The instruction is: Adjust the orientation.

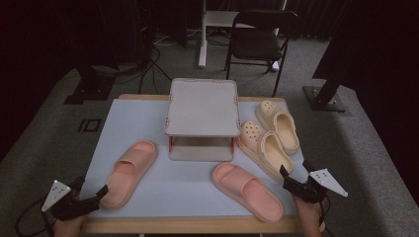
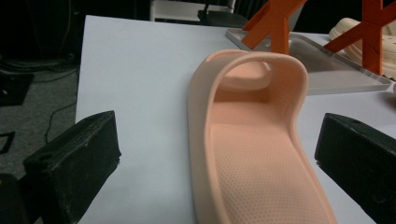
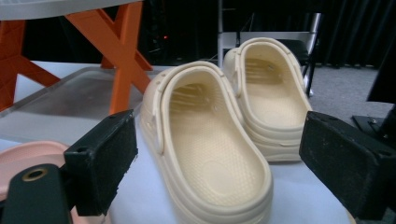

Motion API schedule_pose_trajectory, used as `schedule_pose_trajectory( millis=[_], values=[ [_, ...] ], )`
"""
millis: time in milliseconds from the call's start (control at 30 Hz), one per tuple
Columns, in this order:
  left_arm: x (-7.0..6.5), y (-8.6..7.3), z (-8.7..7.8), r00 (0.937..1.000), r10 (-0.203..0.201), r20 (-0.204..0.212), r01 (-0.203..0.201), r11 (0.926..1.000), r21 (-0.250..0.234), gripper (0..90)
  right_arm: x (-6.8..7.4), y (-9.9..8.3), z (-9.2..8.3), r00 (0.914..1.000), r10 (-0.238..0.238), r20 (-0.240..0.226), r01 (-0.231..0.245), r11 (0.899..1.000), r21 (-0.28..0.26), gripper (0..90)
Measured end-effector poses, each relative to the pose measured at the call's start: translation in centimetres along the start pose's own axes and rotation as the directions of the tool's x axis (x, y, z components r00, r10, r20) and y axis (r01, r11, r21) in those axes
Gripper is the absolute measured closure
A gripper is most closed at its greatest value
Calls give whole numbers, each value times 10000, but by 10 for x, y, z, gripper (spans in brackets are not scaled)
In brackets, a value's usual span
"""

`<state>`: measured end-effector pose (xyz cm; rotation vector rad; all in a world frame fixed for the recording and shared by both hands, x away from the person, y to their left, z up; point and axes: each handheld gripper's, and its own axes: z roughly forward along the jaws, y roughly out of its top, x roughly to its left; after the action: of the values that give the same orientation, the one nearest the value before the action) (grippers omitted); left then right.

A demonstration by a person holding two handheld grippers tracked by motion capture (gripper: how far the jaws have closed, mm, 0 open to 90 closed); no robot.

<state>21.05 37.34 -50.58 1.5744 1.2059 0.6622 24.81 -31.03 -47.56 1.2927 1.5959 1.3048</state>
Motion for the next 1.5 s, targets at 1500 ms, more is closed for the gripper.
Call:
schedule_pose_trajectory(
  millis=[1500],
  values=[
    [17,36,90,9739,1729,1472,-1951,9688,1528,76,-8,-15,8,9964,477,-702,-414,9952,886,126]
  ],
)
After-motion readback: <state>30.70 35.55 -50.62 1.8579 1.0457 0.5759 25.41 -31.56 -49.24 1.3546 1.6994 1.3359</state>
